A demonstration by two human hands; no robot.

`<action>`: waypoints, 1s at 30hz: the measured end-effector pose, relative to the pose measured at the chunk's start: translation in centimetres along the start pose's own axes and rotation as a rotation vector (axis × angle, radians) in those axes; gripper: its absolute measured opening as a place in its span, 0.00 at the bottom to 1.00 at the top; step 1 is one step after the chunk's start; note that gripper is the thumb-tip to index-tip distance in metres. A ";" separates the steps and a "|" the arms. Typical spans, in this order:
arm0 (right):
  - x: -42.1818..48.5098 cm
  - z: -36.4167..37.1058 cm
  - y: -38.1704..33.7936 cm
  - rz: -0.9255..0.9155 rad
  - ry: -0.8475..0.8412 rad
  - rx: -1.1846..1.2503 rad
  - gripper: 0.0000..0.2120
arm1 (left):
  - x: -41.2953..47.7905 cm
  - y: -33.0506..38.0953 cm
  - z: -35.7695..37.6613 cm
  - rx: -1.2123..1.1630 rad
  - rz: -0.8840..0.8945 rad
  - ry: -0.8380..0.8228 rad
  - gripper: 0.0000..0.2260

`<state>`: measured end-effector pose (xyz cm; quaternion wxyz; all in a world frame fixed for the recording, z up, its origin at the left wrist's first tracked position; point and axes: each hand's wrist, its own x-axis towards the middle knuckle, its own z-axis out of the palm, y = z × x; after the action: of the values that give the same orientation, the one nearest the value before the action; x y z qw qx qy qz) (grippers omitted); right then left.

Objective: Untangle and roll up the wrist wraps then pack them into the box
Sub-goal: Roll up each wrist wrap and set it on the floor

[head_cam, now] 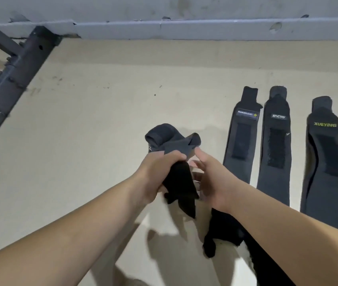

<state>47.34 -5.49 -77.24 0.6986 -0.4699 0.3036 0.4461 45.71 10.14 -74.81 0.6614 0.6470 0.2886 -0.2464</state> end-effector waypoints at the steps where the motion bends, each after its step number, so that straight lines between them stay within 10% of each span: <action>1: -1.1 0.3 -0.9 -0.032 -0.040 -0.003 0.32 | -0.7 1.3 0.6 -0.032 0.023 -0.030 0.13; 8: -14.6 0.4 -10.1 -0.346 -0.061 0.126 0.29 | -11.4 12.0 8.1 -0.073 0.181 -0.177 0.07; 17: -37.8 -1.2 -13.3 -0.707 -0.159 0.254 0.23 | -30.6 15.6 14.7 0.479 0.300 -0.508 0.19; 30: -50.0 -6.3 -1.2 -0.671 -0.081 0.035 0.22 | -41.7 14.1 20.3 0.187 0.456 -0.241 0.15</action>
<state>27.49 -28.42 -37.02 0.8260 -0.5134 0.1117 0.2041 27.18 -11.47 -35.58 0.6669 0.7194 0.0307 -0.1918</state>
